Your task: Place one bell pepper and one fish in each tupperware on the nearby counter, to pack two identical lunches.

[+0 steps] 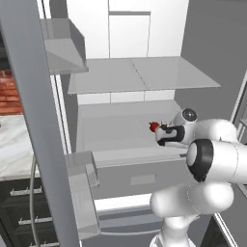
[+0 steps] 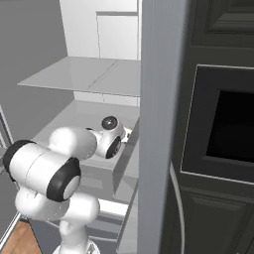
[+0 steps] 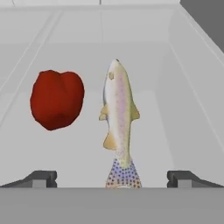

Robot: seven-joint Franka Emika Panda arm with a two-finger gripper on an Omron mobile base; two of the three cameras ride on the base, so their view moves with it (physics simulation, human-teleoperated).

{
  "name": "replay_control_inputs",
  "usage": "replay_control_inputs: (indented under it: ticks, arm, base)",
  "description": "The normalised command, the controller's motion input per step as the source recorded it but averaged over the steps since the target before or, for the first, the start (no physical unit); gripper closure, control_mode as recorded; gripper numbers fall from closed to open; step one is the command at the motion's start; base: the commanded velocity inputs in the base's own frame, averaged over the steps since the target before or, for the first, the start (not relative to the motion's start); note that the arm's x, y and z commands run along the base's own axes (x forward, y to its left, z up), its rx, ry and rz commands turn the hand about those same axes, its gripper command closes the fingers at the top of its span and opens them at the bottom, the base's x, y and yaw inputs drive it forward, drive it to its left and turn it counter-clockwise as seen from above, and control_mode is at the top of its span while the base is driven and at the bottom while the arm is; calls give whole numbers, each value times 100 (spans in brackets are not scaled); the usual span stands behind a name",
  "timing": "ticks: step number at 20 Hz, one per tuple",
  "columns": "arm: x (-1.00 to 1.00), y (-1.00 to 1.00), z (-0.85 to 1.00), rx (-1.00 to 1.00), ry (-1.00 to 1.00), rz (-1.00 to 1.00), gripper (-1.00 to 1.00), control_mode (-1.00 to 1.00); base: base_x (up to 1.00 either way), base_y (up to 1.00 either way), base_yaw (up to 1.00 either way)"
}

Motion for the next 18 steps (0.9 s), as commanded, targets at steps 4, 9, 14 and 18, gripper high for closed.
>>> replay_control_inputs:
  ticks: [4, 9, 14, 18]
  arm:
    - [61, -18, -20, 0, 0, 0, -100, -100]
    - [49, -15, -27, 0, 0, 0, -100, -100]
    - [46, -8, -36, 0, 0, 0, -100, -100]
    - [5, -1, -77, 0, 4, 0, 100, -100]
  base:
    - [0, 0, 0]
    - [0, 0, 0]
    - [0, 0, 0]
    - [0, 0, 0]
